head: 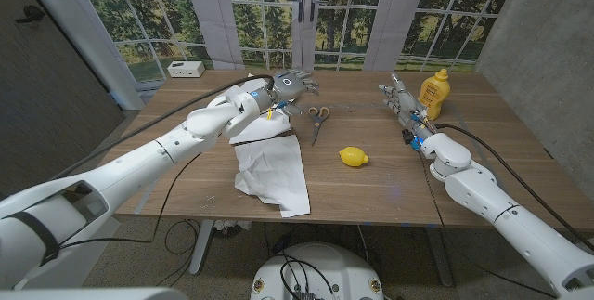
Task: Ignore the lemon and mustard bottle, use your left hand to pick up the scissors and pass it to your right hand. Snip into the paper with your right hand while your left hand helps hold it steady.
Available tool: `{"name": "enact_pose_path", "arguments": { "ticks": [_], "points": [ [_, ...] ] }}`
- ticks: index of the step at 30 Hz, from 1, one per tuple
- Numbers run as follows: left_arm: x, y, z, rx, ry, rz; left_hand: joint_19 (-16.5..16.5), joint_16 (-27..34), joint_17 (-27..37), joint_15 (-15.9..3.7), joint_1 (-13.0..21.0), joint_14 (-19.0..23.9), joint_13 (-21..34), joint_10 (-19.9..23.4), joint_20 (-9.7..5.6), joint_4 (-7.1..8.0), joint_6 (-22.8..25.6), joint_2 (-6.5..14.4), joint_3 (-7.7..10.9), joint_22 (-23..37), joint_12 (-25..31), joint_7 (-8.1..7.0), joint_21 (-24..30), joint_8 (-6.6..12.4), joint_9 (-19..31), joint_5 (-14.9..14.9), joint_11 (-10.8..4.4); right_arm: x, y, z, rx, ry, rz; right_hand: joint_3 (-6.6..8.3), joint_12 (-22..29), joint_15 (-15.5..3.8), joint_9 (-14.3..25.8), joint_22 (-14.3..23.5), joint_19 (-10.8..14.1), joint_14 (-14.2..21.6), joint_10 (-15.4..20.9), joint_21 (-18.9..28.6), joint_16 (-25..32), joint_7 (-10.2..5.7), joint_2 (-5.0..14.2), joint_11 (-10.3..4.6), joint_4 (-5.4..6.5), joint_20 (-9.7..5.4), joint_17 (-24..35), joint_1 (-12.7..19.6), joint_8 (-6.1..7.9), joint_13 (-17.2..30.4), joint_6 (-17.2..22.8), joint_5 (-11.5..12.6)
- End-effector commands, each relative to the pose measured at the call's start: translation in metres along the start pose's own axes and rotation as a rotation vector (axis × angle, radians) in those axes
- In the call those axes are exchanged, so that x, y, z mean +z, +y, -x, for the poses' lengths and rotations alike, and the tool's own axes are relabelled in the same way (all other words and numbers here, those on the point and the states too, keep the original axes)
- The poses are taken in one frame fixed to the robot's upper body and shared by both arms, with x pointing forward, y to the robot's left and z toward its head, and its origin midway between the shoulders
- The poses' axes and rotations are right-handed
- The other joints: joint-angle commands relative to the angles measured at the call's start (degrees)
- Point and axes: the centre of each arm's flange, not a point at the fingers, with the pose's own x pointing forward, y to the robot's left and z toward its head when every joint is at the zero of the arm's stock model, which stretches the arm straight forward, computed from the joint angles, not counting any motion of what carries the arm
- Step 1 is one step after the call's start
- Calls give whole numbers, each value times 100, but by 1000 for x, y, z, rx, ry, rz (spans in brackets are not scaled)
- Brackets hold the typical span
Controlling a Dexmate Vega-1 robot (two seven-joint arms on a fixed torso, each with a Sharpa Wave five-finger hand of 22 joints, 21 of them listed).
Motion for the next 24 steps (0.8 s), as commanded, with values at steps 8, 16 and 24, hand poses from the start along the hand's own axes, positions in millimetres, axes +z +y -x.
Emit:
{"name": "enact_pose_path", "arguments": {
  "ticks": [8,16,24],
  "points": [
    [18,-9,-9,-5,-80,-156,100,19,12,-1028,330,82,21,106,-879,16,461,-21,-60,6,39,2,49,210,59,-233,-8,-2,-3,3,-8,-2,-6,31,5,-10,26,26,-5,3,18,23,0,7,-17,39,1,-31,-1,68,-20,7,89,-10],
    [23,-7,-14,24,-90,-185,130,22,15,-1028,429,115,22,149,-878,27,554,-5,-82,9,42,2,54,253,71,-305,-10,-3,-5,4,-11,0,-13,34,0,-7,27,26,-9,2,12,22,-1,14,-16,37,1,-22,-1,69,-27,7,90,-12],
    [26,-8,-19,21,-104,-213,150,22,17,-1028,516,142,24,185,-894,39,620,24,-96,9,41,2,53,285,81,-374,-12,-4,-8,5,-18,-2,-13,38,-4,-3,27,26,-13,2,8,21,0,13,-16,35,2,-14,-1,70,-37,7,95,-15]
  ]
}}
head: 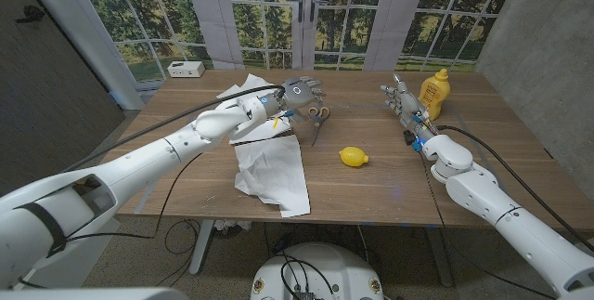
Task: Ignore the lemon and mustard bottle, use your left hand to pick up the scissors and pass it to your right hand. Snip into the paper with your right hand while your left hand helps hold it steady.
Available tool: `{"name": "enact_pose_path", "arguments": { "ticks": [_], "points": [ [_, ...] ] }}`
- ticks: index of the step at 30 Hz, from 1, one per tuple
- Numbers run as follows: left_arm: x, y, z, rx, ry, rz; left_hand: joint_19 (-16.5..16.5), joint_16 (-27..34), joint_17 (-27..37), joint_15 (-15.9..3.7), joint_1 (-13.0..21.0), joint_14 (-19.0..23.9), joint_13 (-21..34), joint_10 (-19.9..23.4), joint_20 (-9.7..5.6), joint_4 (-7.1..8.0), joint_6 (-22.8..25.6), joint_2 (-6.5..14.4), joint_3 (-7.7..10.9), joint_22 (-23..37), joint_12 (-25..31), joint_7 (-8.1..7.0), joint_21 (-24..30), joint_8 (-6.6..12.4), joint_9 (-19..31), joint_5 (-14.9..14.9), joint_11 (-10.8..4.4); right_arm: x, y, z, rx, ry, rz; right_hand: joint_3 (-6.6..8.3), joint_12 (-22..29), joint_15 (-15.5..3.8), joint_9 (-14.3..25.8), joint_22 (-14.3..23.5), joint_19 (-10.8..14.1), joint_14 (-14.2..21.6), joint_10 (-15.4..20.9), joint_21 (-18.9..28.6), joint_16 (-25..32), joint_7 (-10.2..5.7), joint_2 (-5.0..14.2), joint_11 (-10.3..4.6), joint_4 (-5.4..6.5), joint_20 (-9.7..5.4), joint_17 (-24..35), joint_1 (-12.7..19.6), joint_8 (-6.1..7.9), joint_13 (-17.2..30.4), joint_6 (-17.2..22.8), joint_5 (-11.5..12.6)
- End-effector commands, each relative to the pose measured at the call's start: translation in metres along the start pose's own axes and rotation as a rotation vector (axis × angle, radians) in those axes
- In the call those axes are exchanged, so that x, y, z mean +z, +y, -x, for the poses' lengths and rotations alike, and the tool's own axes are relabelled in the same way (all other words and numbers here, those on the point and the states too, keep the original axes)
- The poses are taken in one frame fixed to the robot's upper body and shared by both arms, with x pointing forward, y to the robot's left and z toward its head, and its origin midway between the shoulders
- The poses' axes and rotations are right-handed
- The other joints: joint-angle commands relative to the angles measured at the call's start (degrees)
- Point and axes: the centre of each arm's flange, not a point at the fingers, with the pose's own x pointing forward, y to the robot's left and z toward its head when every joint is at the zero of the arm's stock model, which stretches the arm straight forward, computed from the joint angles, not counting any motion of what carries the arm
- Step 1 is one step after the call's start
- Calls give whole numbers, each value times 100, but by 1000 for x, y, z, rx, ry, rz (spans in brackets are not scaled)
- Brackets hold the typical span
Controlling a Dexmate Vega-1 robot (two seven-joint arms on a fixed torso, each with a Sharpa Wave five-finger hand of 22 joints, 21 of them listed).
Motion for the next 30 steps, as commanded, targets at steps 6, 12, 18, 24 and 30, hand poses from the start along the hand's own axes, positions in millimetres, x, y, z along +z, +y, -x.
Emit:
{"name": "enact_pose_path", "arguments": {
  "ticks": [6,12,18,24,30],
  "points": [
    [7,0,-10,19,-40,-103,55,20,19,-1012,153,79,26,66,-874,21,62,30,-60,12,8,-17,27,29,33,-114,-10,-4,-7,2,-14,2,-3,39,-6,-4,27,26,-11,2,7,22,0,5,-16,35,3,-20,-1,70,-10,7,48,-17],
    [8,0,-11,23,-53,-105,85,17,18,-1016,341,108,25,119,-910,-3,192,-61,-160,7,0,-17,14,93,49,-194,-11,-5,-7,2,-18,5,-5,42,-4,-4,28,26,-10,2,17,23,0,9,-17,54,4,-22,-1,71,-17,7,52,-20],
    [5,0,-13,31,-72,-125,107,25,22,-1006,457,143,27,228,-864,34,461,-61,-246,10,10,-17,22,195,48,-234,-17,-7,-8,3,-21,5,-9,45,-8,-5,28,27,-14,1,11,22,-1,14,-16,40,5,-17,-1,71,-19,7,65,-22],
    [-2,4,-19,43,-82,-156,131,30,24,-1007,490,181,26,269,-867,49,553,-66,-296,11,7,-17,26,214,29,-255,-15,-8,-8,2,-22,8,-9,47,-11,-5,28,27,-17,0,10,22,-1,22,-17,49,6,-12,-1,72,-25,7,71,-24],
    [-6,3,-25,49,-105,-174,130,28,26,-1005,501,189,26,274,-866,61,513,-78,-343,13,-3,-17,24,182,13,-265,-16,-9,-8,3,-30,11,-4,49,-11,-2,28,27,-13,-2,13,24,-2,23,-17,50,6,-19,-1,73,-32,7,68,-26]
  ]
}}
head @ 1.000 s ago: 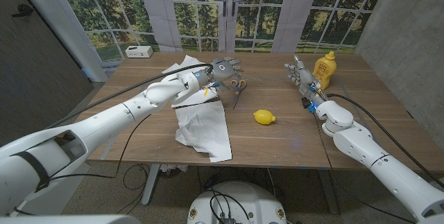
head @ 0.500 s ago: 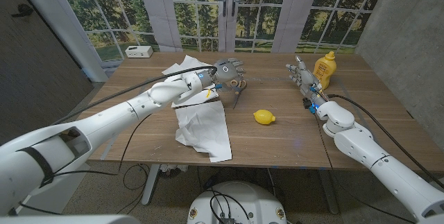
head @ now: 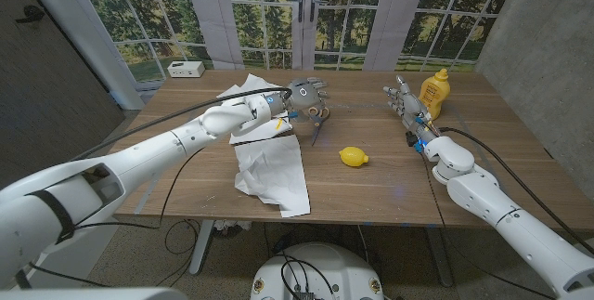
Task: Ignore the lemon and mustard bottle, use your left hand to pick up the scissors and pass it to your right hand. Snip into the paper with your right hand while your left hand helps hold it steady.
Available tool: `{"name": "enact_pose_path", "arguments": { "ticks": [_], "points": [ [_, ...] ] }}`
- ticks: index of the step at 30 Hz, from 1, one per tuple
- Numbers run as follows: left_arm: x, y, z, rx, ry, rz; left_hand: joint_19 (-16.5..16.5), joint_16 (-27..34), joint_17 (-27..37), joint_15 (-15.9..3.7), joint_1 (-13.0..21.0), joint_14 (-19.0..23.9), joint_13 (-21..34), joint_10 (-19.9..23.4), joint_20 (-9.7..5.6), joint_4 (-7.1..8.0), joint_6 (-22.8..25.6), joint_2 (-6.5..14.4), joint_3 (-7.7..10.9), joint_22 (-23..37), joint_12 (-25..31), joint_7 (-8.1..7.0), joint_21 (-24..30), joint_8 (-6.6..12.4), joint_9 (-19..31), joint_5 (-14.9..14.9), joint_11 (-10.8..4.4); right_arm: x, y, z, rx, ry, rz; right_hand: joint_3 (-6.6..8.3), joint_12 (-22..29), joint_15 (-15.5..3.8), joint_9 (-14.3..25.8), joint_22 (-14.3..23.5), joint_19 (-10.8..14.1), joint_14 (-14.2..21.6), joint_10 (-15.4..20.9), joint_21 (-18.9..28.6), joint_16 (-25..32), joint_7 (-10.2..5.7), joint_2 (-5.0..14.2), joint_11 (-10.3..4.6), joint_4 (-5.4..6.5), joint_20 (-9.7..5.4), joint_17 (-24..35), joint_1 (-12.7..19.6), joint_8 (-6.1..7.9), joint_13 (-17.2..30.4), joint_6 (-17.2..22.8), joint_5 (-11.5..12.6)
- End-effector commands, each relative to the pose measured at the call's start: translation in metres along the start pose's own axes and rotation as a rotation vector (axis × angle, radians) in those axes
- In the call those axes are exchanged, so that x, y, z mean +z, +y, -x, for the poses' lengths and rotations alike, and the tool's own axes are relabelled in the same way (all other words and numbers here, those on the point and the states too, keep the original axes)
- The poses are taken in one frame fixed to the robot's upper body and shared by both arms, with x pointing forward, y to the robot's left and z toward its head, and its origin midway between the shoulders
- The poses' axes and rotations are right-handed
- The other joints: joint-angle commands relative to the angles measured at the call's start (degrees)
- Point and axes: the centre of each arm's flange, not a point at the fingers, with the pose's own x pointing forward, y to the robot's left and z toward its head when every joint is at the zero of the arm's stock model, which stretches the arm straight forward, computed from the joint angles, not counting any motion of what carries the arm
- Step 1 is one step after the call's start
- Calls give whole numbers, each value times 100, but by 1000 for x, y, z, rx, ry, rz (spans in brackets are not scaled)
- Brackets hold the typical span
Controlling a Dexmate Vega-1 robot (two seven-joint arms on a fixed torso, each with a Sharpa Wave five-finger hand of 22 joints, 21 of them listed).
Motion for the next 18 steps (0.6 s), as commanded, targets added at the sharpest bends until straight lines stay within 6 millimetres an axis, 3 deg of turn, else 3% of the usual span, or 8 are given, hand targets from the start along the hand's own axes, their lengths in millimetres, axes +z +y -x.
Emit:
{"name": "enact_pose_path", "arguments": {
  "ticks": [1,8,10,18],
  "points": [
    [-7,-1,-10,20,-41,-43,36,28,13,-987,69,49,26,41,-847,7,2,-13,-53,13,-3,3,26,5,1,-18,14,-3,-1,0,-12,5,4,2,-13,-2,28,27,-12,-2,10,24,-5,4,-18,51,7,-19,-1,73,-20,7,50,-4],
    [-4,-4,-13,46,-61,-79,61,34,15,-988,114,81,28,109,-846,21,111,32,-87,14,8,2,32,39,-2,-28,12,-3,-1,2,-18,6,5,6,-14,-1,28,27,-10,-2,12,25,-5,5,-18,46,7,-24,-1,75,-26,8,56,-7],
    [-3,-6,-13,43,-76,-83,96,31,15,-993,40,125,26,172,-898,64,170,-27,-234,15,2,3,28,36,-22,-22,16,-3,-1,2,-24,7,4,9,-4,-10,28,27,-6,-2,42,27,-5,13,-17,10,8,-27,-1,77,-27,8,71,-9],
    [2,-13,-9,27,-98,-104,112,22,15,-998,111,140,25,188,-898,53,155,25,-360,17,-19,3,23,-14,-47,41,15,-2,-3,3,-30,5,11,12,-6,-18,28,26,-4,-3,45,28,-5,18,-19,-38,8,-35,-1,78,-34,8,84,-13]
  ]
}}
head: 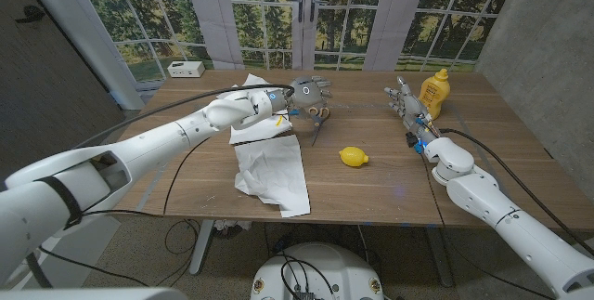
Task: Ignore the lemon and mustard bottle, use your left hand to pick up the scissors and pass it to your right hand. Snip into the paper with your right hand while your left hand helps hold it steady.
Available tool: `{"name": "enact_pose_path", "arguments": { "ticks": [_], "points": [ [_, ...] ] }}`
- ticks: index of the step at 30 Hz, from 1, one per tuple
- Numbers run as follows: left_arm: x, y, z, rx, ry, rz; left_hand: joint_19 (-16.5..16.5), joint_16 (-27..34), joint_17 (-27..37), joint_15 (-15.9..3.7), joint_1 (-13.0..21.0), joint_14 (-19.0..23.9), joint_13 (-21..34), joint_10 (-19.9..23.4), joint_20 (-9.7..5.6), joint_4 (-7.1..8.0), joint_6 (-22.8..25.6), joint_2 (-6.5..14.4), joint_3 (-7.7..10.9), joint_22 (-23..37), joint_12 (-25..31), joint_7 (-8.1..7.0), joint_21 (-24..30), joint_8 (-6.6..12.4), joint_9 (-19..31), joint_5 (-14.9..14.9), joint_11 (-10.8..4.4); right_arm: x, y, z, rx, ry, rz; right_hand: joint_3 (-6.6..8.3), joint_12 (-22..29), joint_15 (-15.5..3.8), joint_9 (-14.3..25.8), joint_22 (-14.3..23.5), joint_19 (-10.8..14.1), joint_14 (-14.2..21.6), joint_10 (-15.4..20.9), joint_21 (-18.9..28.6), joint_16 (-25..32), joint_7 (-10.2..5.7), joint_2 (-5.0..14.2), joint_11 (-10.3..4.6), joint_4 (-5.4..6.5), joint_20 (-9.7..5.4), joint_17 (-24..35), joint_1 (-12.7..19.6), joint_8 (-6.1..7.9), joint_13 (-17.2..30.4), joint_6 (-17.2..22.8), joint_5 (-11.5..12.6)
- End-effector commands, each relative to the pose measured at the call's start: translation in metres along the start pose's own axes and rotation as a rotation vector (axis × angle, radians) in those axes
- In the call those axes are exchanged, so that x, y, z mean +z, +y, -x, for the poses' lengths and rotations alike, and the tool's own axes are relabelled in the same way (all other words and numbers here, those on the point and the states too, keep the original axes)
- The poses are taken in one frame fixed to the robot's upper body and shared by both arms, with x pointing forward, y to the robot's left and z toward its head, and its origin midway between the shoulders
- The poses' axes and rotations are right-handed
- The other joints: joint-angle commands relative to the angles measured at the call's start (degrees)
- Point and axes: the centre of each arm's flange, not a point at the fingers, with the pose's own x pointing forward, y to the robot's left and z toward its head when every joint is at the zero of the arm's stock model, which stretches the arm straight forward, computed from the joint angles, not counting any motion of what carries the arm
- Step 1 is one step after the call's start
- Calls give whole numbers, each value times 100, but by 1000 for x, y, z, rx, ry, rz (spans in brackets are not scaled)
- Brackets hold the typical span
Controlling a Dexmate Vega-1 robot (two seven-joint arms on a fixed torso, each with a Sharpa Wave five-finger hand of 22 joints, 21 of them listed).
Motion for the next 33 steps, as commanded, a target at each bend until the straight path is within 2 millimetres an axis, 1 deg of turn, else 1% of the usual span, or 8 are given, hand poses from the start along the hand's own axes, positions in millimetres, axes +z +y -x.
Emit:
{"name": "enact_pose_path", "arguments": {
  "ticks": [1,9,18,20,25,26,27,33],
  "points": [
    [5,-8,2,-5,-31,-38,43,22,15,-998,96,57,25,44,-894,-14,42,11,-60,17,-20,-7,24,-17,6,42,15,0,-2,2,-12,1,8,13,-8,-17,28,27,-5,-3,21,28,-5,0,13,-16,8,-32,-1,46,0,8,66,-13],
    [9,-10,0,-8,-34,-40,31,21,19,-1000,124,48,28,12,-885,18,-70,108,-139,20,-29,-6,26,-94,-6,41,16,0,0,2,-8,4,7,16,-13,-23,28,27,-9,-2,17,27,-5,0,11,-13,10,-31,-2,45,-9,8,68,-17],
    [19,-15,-4,-18,-68,-76,31,20,17,-1001,235,41,32,-3,-907,-2,-179,226,-186,17,-22,-7,25,-144,13,5,15,-3,3,1,4,15,5,19,-18,-17,29,27,-16,-4,15,25,-5,-5,8,-21,11,-22,-1,45,-20,8,73,-21],
    [20,-15,-5,-16,-64,-79,26,18,14,-1002,561,54,30,23,-903,-70,-143,328,-187,15,-19,-7,21,-128,32,-72,15,-4,3,2,3,16,2,20,-21,-5,29,27,-26,-17,8,21,-10,-6,8,-46,12,-12,-1,45,-24,8,70,-22],
    [26,-17,-7,-3,-60,-96,17,19,13,-1004,644,68,28,51,-902,-69,-128,331,-219,14,-14,-6,19,-125,34,-90,16,-8,1,5,-4,19,-12,24,-29,-17,29,27,-35,-41,-7,18,-18,-20,10,-84,13,-5,-1,46,-33,9,62,-24],
    [27,-17,-7,-5,-59,-88,15,21,15,-1004,628,88,28,69,-901,-43,-129,335,-245,15,-14,-6,20,-131,31,-65,16,-9,1,5,-3,20,-14,25,-31,-15,29,27,-39,-39,-11,17,-17,-22,10,-94,13,-3,-1,46,-33,10,66,-24],
    [28,-18,-7,-4,-61,-91,16,18,13,-1004,486,108,29,110,-900,12,-119,396,-288,17,-13,-6,23,-144,21,-36,16,-9,1,5,-1,19,-12,25,-30,-17,29,27,-38,-42,-9,18,-18,-21,10,-93,13,-2,-1,47,-34,10,66,-25],
    [35,-21,-7,6,-76,-98,12,19,13,-1008,502,152,26,149,-902,-44,-107,396,-300,13,-13,-6,18,-155,13,29,17,-7,-1,7,-2,18,-7,29,-32,-17,30,27,-39,-41,-12,18,-16,-20,12,-87,14,-1,0,47,-38,11,65,-26]
  ]
}}
